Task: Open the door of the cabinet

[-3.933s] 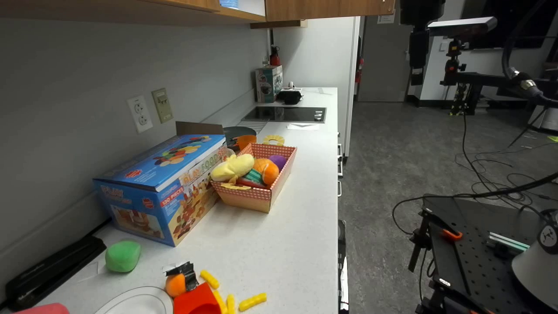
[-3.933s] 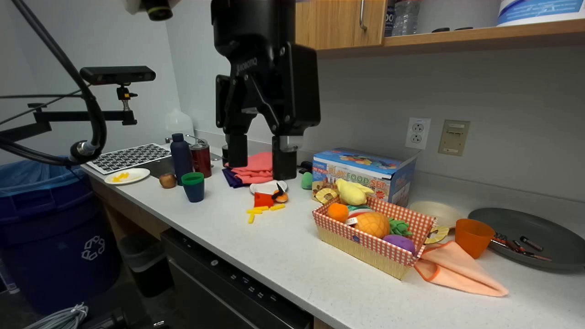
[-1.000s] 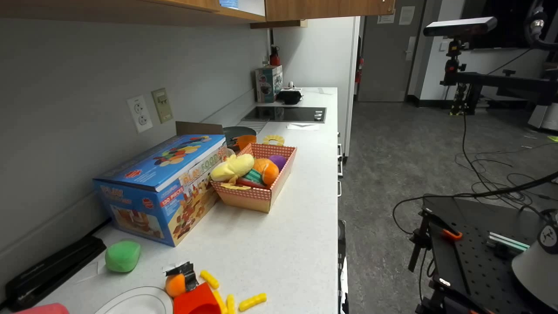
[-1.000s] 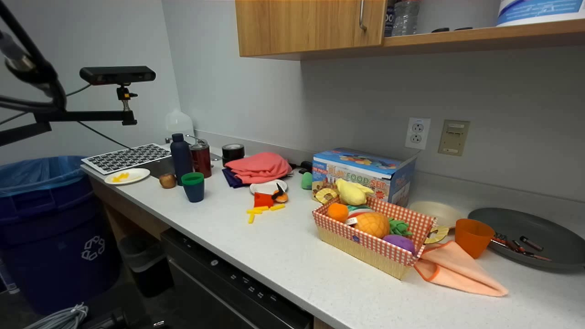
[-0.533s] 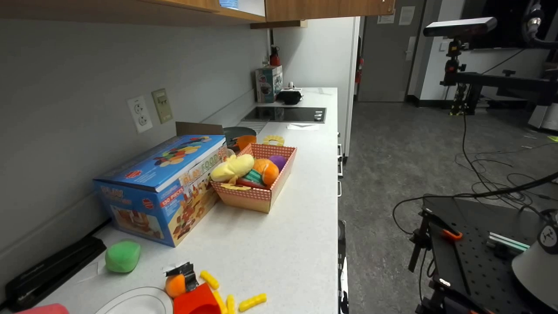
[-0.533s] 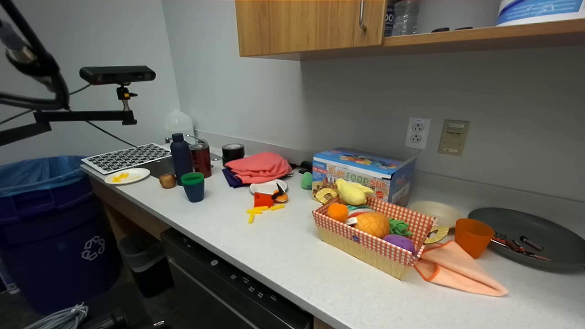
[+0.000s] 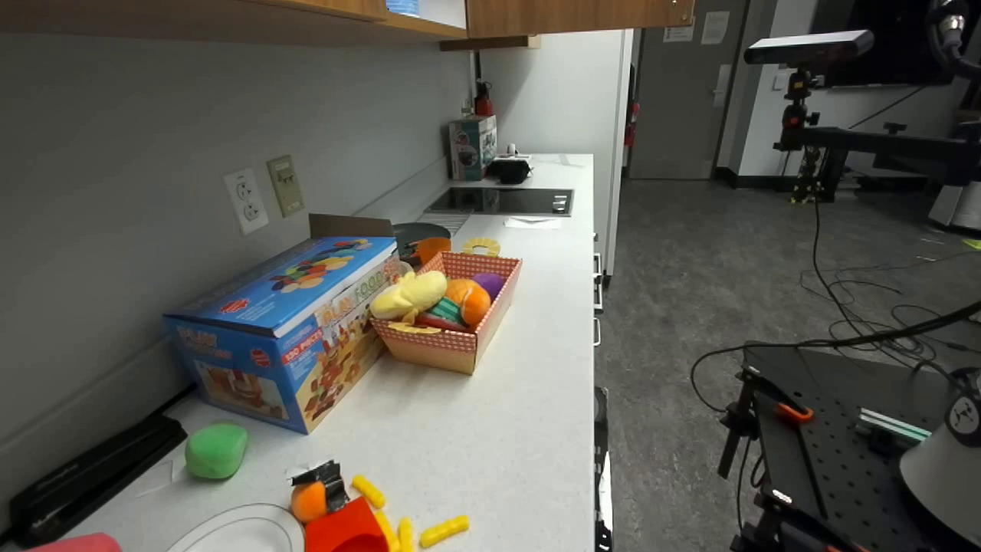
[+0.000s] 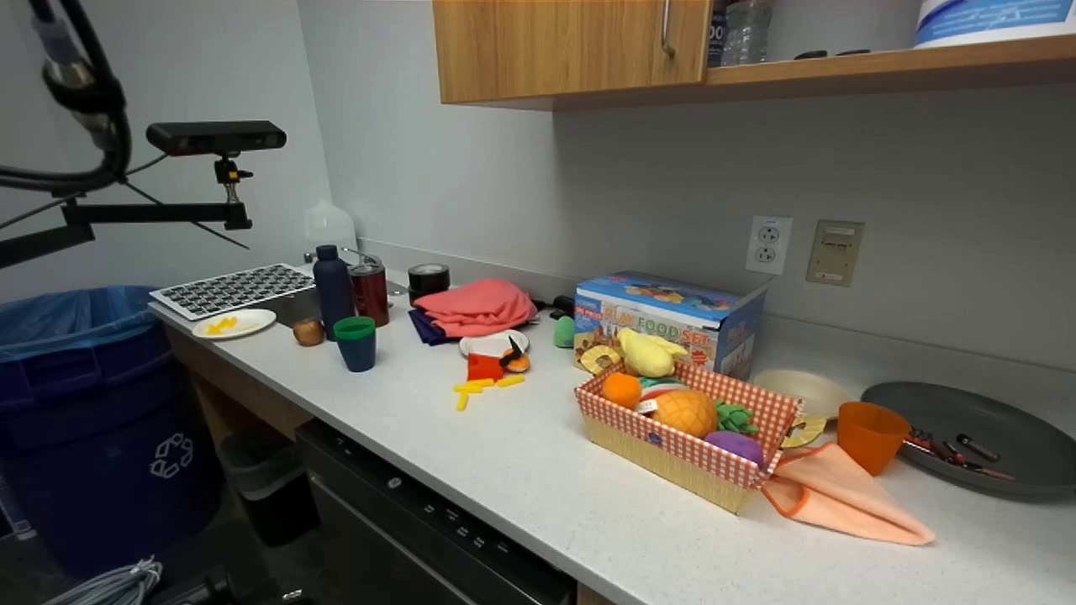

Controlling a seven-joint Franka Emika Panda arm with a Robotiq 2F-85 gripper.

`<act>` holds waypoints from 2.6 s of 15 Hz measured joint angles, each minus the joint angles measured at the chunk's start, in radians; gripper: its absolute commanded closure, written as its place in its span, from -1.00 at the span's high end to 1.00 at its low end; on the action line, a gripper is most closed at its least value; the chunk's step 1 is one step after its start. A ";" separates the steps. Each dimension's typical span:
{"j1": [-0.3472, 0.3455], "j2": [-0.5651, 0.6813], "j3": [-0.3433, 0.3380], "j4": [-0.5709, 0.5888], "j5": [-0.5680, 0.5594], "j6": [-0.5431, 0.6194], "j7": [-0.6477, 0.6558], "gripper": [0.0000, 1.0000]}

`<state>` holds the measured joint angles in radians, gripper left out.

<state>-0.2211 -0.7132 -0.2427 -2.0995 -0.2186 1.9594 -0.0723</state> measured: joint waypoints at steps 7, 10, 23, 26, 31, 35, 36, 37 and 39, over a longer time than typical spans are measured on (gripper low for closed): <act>0.160 -0.006 0.039 0.012 0.111 0.081 -0.109 1.00; 0.177 0.015 0.031 0.022 0.122 0.081 -0.130 1.00; 0.155 0.121 0.003 0.052 0.123 0.255 -0.115 1.00; 0.165 0.260 -0.031 0.109 0.165 0.379 -0.133 1.00; 0.210 0.477 -0.025 0.273 0.313 0.456 -0.198 1.00; 0.215 0.538 -0.002 0.359 0.357 0.450 -0.214 1.00; 0.215 0.540 -0.003 0.365 0.357 0.448 -0.214 1.00; 0.214 0.541 -0.003 0.366 0.357 0.447 -0.214 1.00; 0.214 0.541 -0.003 0.367 0.357 0.447 -0.214 1.00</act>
<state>-0.0075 -0.1724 -0.2459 -1.7327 0.1387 2.4064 -0.2863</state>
